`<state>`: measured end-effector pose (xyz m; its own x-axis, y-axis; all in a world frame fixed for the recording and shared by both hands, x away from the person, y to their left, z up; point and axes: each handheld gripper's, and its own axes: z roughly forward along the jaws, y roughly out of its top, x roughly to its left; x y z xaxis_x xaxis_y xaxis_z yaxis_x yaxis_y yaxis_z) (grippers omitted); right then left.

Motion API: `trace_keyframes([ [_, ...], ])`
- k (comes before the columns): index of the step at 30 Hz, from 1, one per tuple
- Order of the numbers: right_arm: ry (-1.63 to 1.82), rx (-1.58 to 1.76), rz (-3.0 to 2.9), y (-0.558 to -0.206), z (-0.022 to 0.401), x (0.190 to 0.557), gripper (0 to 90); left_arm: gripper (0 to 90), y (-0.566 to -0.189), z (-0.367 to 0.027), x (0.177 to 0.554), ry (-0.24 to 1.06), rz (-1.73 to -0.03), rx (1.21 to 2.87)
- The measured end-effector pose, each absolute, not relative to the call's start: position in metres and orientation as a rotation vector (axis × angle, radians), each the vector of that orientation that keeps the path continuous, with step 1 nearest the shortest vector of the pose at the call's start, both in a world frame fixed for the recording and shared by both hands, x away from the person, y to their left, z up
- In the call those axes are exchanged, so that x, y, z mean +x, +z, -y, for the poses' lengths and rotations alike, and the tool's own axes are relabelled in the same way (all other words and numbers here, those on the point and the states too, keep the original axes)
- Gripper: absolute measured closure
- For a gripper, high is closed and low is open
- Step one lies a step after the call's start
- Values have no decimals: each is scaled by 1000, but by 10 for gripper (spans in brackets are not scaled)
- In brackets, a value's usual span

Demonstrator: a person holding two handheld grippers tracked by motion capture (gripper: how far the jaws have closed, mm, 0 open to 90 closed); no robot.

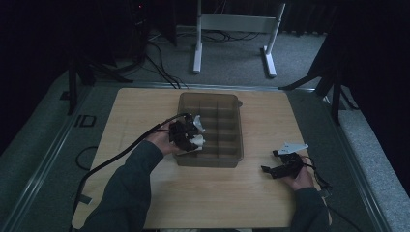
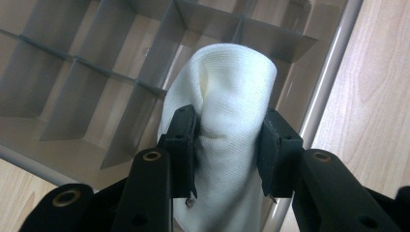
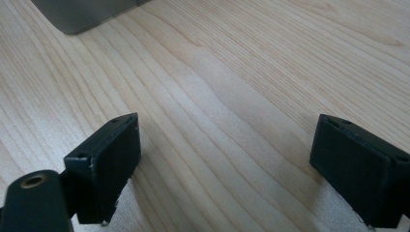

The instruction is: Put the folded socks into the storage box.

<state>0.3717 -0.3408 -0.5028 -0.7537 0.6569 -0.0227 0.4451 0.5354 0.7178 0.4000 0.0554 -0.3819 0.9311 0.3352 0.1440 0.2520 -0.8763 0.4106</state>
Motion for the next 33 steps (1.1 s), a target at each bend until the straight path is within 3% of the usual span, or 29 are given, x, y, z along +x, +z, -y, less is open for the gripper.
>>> trace_keyframes([
  [33,1040,918,-2487,-503,341,372,103,646,-407,-49,415,186,-547,2802],
])
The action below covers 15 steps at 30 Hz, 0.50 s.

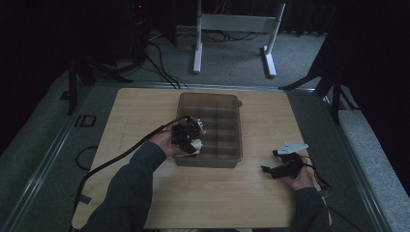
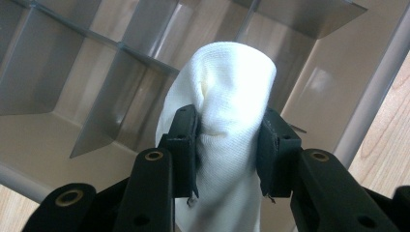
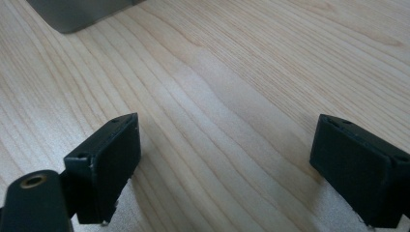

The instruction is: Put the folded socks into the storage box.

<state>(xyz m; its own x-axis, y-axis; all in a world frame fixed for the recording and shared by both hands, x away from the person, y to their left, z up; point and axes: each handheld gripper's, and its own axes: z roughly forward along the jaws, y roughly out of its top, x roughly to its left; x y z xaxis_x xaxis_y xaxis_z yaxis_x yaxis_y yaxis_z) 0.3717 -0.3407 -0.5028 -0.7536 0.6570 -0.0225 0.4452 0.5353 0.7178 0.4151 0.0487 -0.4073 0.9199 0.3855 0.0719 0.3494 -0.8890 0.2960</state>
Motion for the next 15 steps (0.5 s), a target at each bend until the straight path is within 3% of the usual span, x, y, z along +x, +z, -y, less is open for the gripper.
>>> trace_keyframes([
  [15,1040,919,-2487,-503,341,372,103,683,-412,-48,418,139,-598,2808],
])
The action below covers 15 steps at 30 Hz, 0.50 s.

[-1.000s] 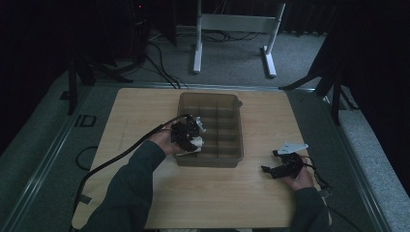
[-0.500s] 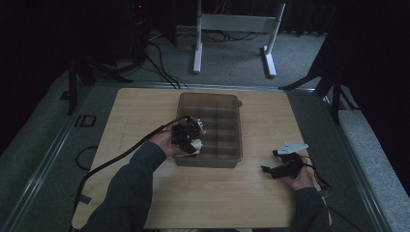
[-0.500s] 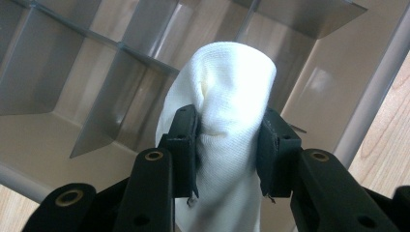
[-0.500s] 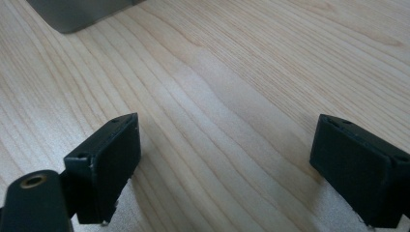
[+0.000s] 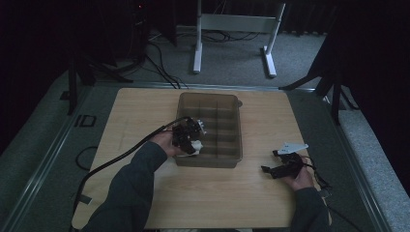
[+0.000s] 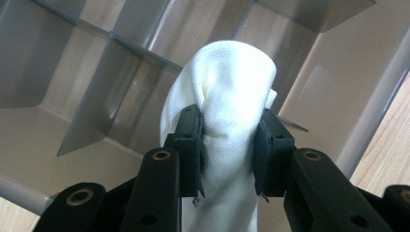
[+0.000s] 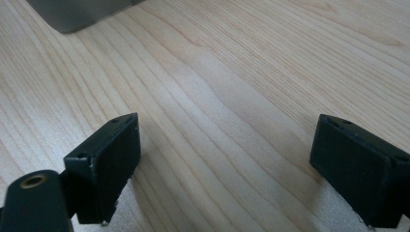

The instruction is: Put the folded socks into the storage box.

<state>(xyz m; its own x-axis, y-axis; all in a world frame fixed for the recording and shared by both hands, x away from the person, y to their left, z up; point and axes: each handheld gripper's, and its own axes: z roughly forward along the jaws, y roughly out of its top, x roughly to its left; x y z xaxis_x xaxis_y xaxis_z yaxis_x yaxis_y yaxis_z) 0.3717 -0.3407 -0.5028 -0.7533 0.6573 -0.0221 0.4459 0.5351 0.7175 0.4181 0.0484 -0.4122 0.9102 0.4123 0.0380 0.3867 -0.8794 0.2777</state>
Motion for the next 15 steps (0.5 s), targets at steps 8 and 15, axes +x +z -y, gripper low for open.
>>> trace_keyframes([
  [8,1040,919,-2487,-503,341,372,103,663,-412,-50,418,129,-593,2802],
  [15,1040,919,-2487,-503,341,372,103,525,-408,-52,416,104,-601,2806],
])
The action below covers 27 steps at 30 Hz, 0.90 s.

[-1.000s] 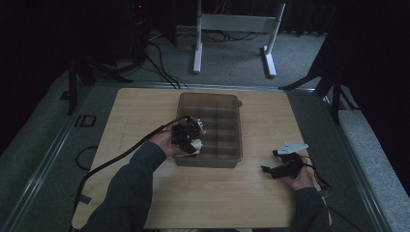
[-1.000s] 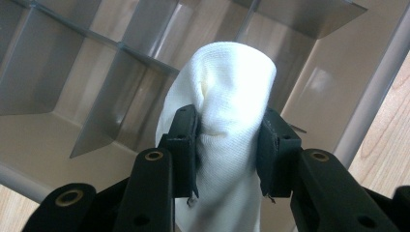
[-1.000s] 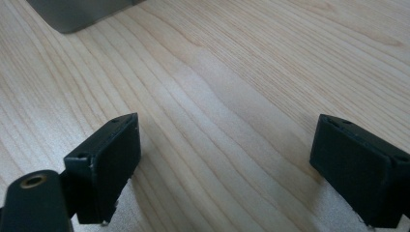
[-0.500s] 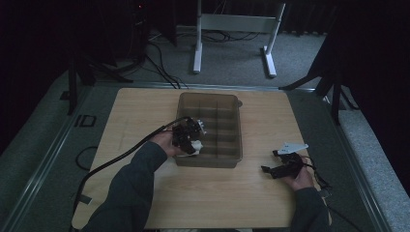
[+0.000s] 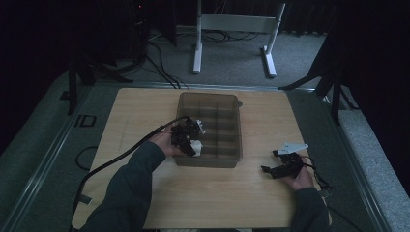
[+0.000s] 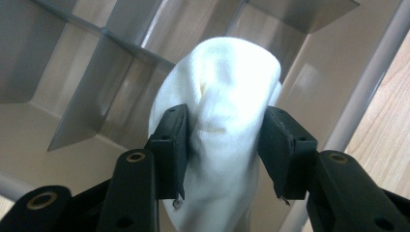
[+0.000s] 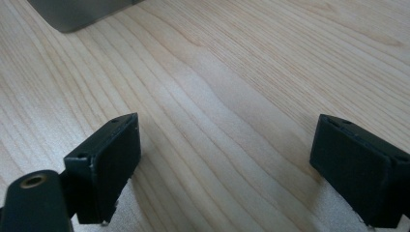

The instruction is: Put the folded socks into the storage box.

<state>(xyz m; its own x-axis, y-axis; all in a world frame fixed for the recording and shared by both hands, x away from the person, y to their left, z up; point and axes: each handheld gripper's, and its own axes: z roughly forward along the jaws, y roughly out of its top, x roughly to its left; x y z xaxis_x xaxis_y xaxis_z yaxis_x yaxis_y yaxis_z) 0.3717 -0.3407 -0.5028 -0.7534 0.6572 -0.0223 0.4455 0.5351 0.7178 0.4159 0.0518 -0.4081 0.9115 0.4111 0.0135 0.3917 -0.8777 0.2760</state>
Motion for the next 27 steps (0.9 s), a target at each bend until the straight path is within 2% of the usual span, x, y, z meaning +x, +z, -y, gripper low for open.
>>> trace_keyframes([
  [2,1040,919,-2487,-503,341,372,103,497,-407,-53,415,97,-599,2807],
  [9,1040,919,-2487,-503,341,372,103,506,-397,-60,415,117,-582,2784],
  [12,1040,919,-2487,-503,341,372,103,540,-394,-62,415,124,-558,2772],
  [13,1040,920,-2487,-503,341,372,103,601,-393,-62,415,134,-553,2768],
  [14,1040,920,-2487,-503,341,372,103,601,-392,-62,415,134,-550,2769],
  [15,1040,919,-2487,-503,341,372,103,661,-392,-62,415,140,-545,2771],
  [18,1040,919,-2487,-503,341,372,103,728,-394,-61,414,133,-544,2787],
  [27,1040,918,-2487,-503,341,372,103,788,-412,-53,415,99,-528,2869],
])
